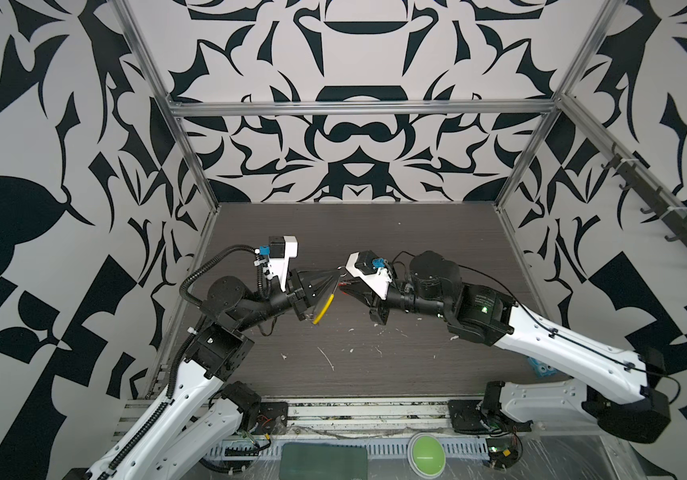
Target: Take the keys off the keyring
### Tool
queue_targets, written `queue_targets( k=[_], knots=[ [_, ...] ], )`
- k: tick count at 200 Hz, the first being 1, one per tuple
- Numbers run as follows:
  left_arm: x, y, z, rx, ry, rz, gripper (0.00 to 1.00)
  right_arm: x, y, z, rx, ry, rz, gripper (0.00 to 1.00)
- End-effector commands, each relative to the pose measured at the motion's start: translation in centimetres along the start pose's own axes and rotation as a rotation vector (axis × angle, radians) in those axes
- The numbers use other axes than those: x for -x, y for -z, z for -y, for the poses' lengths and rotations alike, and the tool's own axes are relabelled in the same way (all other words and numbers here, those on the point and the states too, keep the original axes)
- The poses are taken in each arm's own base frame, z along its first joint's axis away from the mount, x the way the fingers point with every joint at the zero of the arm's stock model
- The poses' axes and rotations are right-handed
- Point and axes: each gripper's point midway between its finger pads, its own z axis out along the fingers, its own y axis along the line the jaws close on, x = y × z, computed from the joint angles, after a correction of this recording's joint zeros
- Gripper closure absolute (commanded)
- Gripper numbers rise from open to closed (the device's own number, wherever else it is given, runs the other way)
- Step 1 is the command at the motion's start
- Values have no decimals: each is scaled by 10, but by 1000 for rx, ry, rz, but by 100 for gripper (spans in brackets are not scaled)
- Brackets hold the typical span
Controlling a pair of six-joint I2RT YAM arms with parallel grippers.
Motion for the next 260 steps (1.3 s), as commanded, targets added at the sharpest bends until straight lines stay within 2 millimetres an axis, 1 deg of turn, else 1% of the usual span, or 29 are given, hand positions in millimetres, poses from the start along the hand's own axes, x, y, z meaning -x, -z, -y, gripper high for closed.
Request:
queue_targets(
  k=[1, 63, 70, 80, 87, 100, 117, 141, 170, 190, 209, 222, 241, 260],
  knots=[
    [5, 1, 2, -14, -23, 38, 100, 8, -1, -29, 144, 9, 11, 100],
    [-2, 1, 7, -46, -25, 8, 100, 2, -4, -27, 135, -17, -7, 100],
    [-3, 1, 6, -44, -25, 4, 100, 2, -2, -27, 135, -17, -8, 93],
    [-3, 2, 7, -41, -31, 3, 100, 3, 0, -29, 143, -15, 1, 80],
    [-4, 3, 7, -38, -33, 2, 100, 1, 2, -28, 137, -16, 2, 73],
    [-4, 5, 8, -36, -44, 1, 100, -2, 7, -27, 134, -13, 0, 64],
    [-5, 6, 8, -34, -53, 0, 100, -5, 13, -23, 138, -31, 5, 58],
    [-6, 6, 8, -34, -61, -1, 100, -5, 28, -9, 157, -87, 52, 57],
    [-7, 7, 9, -37, -66, -4, 100, 4, 55, -1, 163, -92, 143, 58],
    [-7, 6, 9, -42, -63, -9, 100, 17, 65, 8, 158, -135, 206, 57],
    [-7, 6, 9, -45, -64, -10, 100, 32, 64, 21, 195, -211, 268, 56],
    [-7, 6, 9, -45, -64, -9, 100, 47, 63, 30, 229, -272, 329, 55],
    [-6, 6, 9, -41, -65, -6, 100, 62, 56, 28, 326, -338, 356, 54],
    [-6, 7, 8, -30, -65, 0, 100, 70, 49, 29, 389, -400, 378, 54]
  ],
)
